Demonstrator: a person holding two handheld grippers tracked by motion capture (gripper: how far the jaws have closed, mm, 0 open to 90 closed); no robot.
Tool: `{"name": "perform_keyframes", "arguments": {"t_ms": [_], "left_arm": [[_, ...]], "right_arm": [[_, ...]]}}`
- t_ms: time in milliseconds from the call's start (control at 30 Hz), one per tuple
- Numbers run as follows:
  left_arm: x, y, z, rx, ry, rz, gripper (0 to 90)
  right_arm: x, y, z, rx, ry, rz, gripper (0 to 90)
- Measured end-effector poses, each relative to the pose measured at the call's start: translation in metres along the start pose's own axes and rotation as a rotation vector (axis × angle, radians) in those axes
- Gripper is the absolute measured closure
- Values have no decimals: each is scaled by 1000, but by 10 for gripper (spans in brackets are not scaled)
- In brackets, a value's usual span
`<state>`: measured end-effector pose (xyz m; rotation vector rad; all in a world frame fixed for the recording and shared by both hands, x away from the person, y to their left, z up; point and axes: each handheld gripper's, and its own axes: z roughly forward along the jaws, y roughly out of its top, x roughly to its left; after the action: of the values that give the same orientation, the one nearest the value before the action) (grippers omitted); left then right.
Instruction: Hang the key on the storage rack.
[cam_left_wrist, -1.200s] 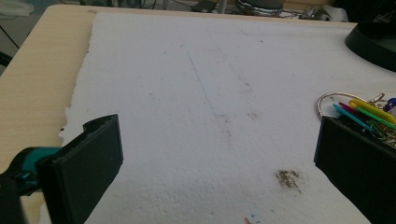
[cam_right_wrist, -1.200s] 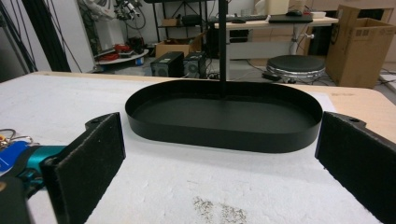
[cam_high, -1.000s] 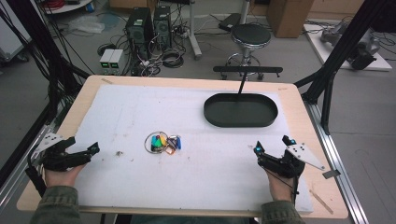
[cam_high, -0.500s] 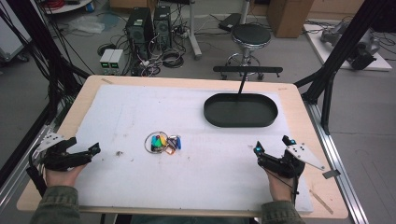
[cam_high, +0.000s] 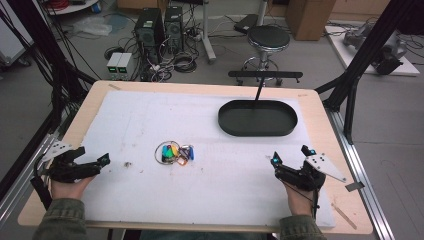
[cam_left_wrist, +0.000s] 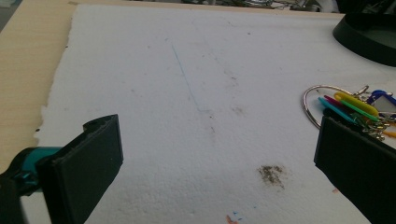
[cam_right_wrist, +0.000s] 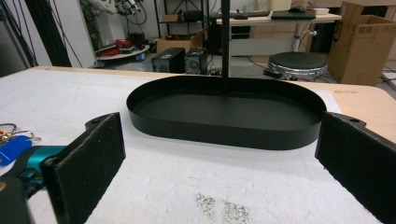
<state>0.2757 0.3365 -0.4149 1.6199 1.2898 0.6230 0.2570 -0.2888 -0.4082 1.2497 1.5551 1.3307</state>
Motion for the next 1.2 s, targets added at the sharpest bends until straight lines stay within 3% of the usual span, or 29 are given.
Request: {"name": "perform_keyframes", "arguments": {"t_ms": [300,833,1000,1200], "left_arm": [[-9,5,7,29,-26,17,17],[-28,10,23,95,-67,87,17],[-38,12,29,134,-74,141,17],[-50,18,37,143,-107,169,17]], "right_arm": [[0,0,-1,0,-1,2,5],[1,0,0,1,2,-7,5],[1,0,0,-1,2,-8,5],[1,0,0,-3,1,-7,5]]}}
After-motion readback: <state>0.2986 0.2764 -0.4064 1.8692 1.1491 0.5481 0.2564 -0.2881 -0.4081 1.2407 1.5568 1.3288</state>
